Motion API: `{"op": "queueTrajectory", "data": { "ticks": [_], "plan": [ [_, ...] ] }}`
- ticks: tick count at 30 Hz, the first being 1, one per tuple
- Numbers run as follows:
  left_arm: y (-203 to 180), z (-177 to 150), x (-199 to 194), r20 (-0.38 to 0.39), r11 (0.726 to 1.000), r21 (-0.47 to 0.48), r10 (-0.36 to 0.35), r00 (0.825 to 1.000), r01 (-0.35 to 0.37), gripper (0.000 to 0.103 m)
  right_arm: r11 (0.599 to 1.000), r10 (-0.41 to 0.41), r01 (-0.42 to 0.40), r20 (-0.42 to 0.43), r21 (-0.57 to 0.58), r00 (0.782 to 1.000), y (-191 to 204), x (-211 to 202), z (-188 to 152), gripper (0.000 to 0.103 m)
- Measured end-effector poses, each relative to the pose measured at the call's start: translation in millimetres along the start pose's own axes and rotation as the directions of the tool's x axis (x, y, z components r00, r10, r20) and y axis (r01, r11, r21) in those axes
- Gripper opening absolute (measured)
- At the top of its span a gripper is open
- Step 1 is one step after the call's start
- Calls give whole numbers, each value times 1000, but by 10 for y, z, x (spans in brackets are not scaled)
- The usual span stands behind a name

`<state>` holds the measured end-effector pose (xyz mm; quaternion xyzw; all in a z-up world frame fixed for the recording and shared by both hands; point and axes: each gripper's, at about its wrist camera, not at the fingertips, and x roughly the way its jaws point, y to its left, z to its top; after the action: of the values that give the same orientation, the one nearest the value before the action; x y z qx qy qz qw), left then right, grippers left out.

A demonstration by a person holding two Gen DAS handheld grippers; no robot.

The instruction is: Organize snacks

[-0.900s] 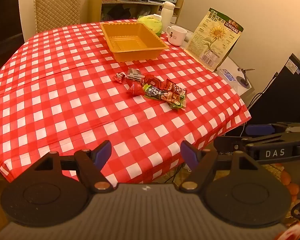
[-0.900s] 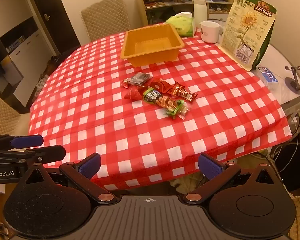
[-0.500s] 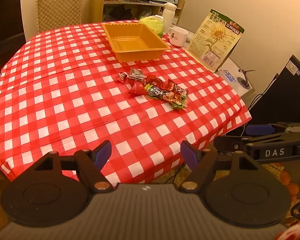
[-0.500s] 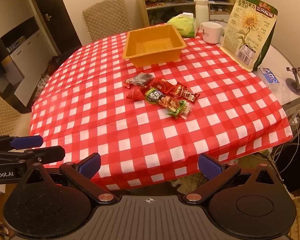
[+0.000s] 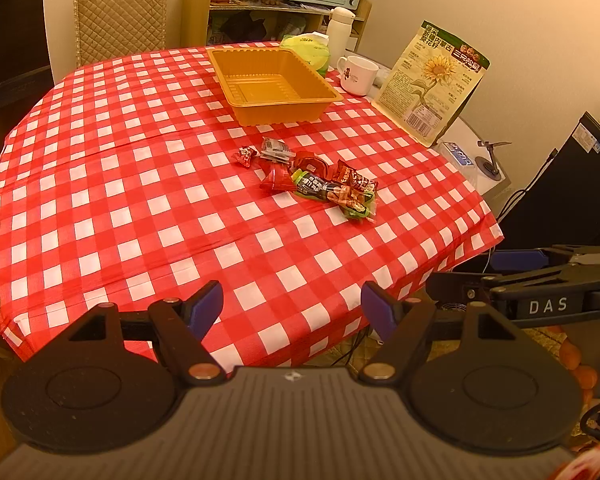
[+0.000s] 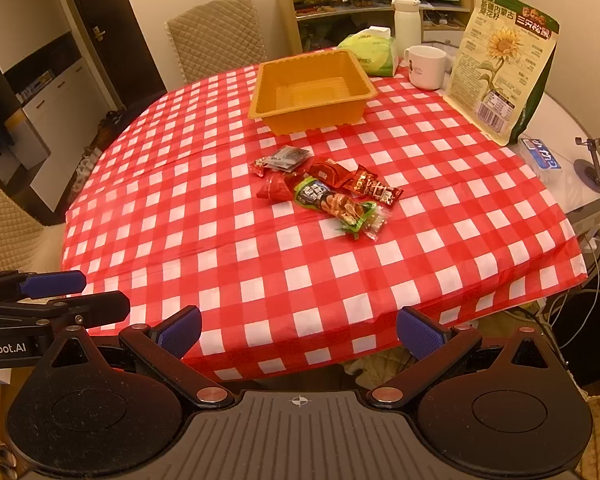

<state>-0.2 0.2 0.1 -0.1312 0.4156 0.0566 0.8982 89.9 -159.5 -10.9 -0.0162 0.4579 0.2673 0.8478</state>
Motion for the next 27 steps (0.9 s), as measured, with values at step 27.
{"op": "queueTrajectory", "data": {
  "ticks": [27],
  "plan": [
    [0,0,-1,3,1000,1,1,1000,-1,74,1000,5,-5,3,0,1000,23,5,-6,103]
  ]
}}
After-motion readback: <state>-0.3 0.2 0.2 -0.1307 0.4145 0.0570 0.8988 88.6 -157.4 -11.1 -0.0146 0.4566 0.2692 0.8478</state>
